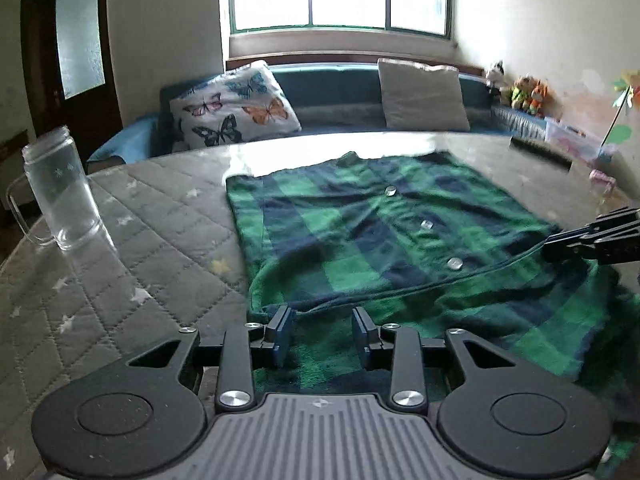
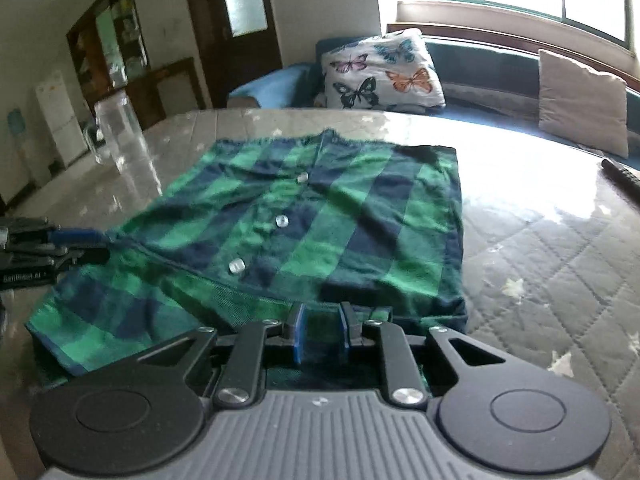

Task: Fold clothes

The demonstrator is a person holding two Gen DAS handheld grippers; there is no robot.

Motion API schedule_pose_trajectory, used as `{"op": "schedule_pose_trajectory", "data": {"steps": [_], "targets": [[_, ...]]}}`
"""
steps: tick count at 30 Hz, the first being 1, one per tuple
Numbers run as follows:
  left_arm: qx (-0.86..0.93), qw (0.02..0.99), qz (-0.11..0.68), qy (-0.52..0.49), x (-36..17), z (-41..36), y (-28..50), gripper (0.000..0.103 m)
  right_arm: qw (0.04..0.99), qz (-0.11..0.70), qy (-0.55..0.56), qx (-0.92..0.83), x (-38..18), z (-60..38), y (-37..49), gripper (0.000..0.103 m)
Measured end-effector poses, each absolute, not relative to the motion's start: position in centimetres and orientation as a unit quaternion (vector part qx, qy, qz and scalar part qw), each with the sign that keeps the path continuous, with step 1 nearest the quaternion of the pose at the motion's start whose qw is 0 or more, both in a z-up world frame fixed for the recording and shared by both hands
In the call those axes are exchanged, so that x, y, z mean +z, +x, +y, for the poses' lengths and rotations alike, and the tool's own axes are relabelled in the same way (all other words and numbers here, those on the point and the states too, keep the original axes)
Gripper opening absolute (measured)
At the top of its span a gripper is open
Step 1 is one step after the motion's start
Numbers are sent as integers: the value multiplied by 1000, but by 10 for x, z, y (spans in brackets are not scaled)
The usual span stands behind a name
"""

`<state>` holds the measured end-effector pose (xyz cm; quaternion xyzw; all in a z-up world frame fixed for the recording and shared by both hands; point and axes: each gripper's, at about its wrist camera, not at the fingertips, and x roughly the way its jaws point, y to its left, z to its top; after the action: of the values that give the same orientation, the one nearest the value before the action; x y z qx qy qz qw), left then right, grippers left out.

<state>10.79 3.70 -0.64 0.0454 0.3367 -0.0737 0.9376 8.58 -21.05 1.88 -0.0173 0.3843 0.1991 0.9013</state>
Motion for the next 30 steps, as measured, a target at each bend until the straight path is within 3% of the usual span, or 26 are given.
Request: {"op": "schedule_pose_trajectory", "data": {"steps": [17, 24, 30], "targets": [[-109, 941, 309, 82, 6, 13, 72, 36, 889, 381, -138, 215, 23, -225, 4, 21], [-166, 935, 296, 103, 11, -25, 54, 37, 901, 351, -123, 221, 38, -223, -2, 22], [-197, 921, 306, 138, -5, -55, 44, 37, 900, 340, -103, 253, 32, -201, 2, 30]]}}
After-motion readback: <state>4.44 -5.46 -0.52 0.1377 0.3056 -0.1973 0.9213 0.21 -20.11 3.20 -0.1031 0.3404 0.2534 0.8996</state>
